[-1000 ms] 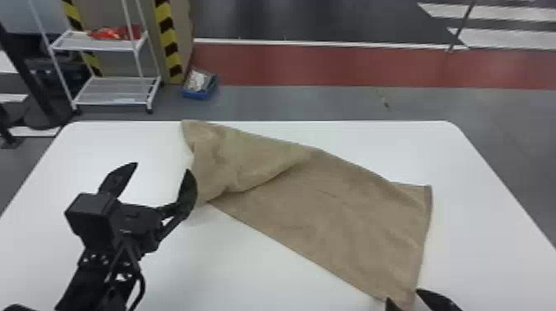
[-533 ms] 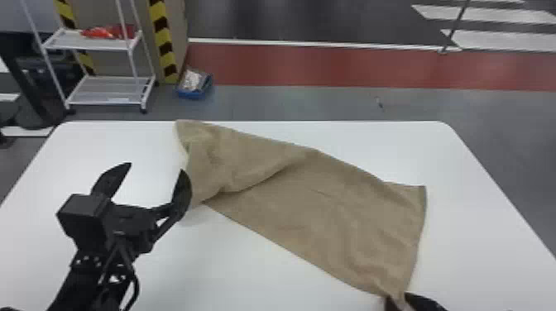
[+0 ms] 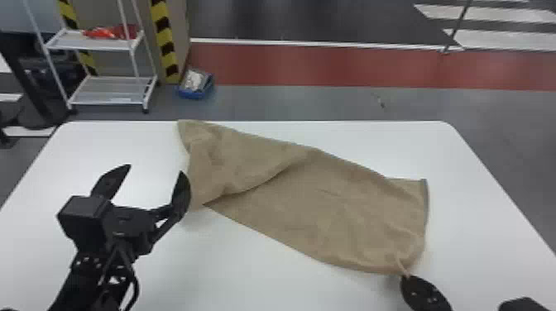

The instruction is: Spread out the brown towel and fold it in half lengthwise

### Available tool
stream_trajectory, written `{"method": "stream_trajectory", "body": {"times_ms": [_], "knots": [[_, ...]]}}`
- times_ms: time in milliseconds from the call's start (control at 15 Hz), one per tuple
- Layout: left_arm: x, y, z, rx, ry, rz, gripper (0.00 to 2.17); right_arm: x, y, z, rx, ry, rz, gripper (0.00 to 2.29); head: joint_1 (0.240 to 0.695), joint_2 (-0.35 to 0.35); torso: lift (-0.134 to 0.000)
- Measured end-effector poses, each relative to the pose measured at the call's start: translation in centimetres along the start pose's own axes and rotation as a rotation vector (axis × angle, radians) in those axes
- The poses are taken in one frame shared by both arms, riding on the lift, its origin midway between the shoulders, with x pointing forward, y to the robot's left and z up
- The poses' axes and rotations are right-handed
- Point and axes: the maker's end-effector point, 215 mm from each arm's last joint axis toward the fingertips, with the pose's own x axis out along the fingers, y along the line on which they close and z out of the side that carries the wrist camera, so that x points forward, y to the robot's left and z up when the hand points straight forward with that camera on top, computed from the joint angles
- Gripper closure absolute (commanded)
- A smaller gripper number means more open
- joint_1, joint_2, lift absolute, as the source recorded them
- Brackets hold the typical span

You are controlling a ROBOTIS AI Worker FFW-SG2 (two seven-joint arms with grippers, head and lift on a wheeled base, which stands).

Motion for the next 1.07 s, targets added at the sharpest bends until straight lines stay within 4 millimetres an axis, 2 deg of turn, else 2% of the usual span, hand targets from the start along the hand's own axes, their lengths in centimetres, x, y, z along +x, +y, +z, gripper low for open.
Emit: {"method": "stream_trajectory", "body": {"times_ms": [133, 267, 400, 467, 533, 667, 733, 800, 867, 933, 1067], "knots": [[0.0, 0.0, 0.0, 0.000, 0.000, 0.000, 0.07, 0.2, -3.0, 2.5, 0.010, -0.038, -0.045, 1.42, 0.695, -0.109, -0.128], [0.0, 0.0, 0.1, 0.000, -0.001, -0.001, 0.07, 0.7, -7.5, 4.2, 0.037, -0.040, -0.115, 1.42, 0.695, -0.150, -0.128], [0.0, 0.0, 0.1, 0.000, -0.001, -0.001, 0.07, 1.4, -12.4, 4.3, 0.075, -0.012, -0.187, 1.42, 0.695, -0.177, -0.128], [-0.1, 0.0, 0.1, 0.000, -0.001, -0.001, 0.07, 1.9, -14.4, 4.4, 0.092, -0.005, -0.217, 1.42, 0.695, -0.240, -0.128], [-0.1, 0.0, 0.1, 0.000, -0.001, -0.001, 0.07, 2.5, -16.0, 4.4, 0.107, 0.000, -0.238, 1.42, 0.695, -0.253, -0.128], [-0.1, 0.0, 0.0, 0.000, -0.001, -0.001, 0.07, 4.0, -17.5, 4.1, 0.128, 0.011, -0.251, 1.40, 0.695, -0.274, -0.128], [-0.1, -0.1, 0.0, 0.000, 0.000, -0.003, 0.07, 4.9, -18.0, 3.9, 0.133, 0.016, -0.257, 1.26, 0.695, -0.275, -0.128], [-0.1, -0.2, 0.0, 0.001, 0.001, -0.004, 0.07, 5.8, -18.4, 3.9, 0.138, 0.017, -0.263, 0.57, 0.695, -0.276, -0.128], [-0.1, -0.2, -0.1, 0.001, 0.002, -0.004, 0.07, 6.4, -18.8, 4.0, 0.140, 0.015, -0.267, 0.07, 0.695, -0.277, -0.128], [-0.1, -0.1, -0.1, 0.002, 0.003, -0.002, 0.07, 6.7, -18.9, 4.2, 0.139, 0.010, -0.267, 0.00, 0.695, -0.275, -0.128], [-0.1, 0.1, -0.2, 0.003, 0.005, 0.001, 0.07, 6.5, -18.1, 4.7, 0.131, -0.001, -0.258, 0.01, 0.695, -0.267, -0.128]]}}
